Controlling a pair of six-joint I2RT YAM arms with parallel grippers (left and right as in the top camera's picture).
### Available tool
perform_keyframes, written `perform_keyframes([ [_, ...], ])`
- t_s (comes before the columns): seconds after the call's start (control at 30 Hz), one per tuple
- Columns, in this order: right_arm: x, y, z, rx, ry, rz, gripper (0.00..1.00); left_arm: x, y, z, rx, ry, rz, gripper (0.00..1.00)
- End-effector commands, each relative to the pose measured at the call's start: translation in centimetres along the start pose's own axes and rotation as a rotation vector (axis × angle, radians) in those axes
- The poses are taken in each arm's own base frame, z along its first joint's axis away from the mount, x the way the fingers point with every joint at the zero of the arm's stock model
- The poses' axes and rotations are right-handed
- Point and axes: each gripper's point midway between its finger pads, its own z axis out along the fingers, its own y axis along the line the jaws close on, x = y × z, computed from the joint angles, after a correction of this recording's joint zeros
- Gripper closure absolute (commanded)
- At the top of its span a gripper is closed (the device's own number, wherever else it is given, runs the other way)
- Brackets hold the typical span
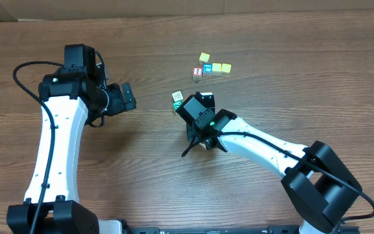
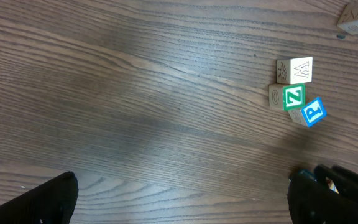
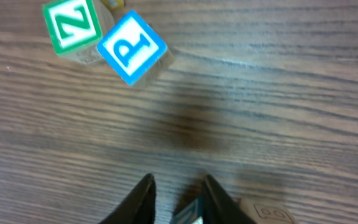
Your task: Flip 5 blocks
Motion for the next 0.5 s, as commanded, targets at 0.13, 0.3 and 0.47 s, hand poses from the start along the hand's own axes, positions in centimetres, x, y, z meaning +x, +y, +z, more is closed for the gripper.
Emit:
perform_keyframes([
  [0.13, -0.5, 0.3, -0.4, -0.017, -0.023, 0.005, 0.78, -0.6, -0.3, -0.2, -0.001, -0.016, -0.005, 0.00],
  [0.3, -0.4, 0.3, -0.4, -0.023, -0.015, 0.008, 0.89, -0.6, -0.3, -0.2, -0.001, -0.015, -0.005, 0.00],
  [0.47, 2.0, 4.3, -1.1, -0.228, 0.099, -0.117, 0.96, -0.6, -0.3, -0.2, -0.001, -0.016, -0.005, 0.00],
])
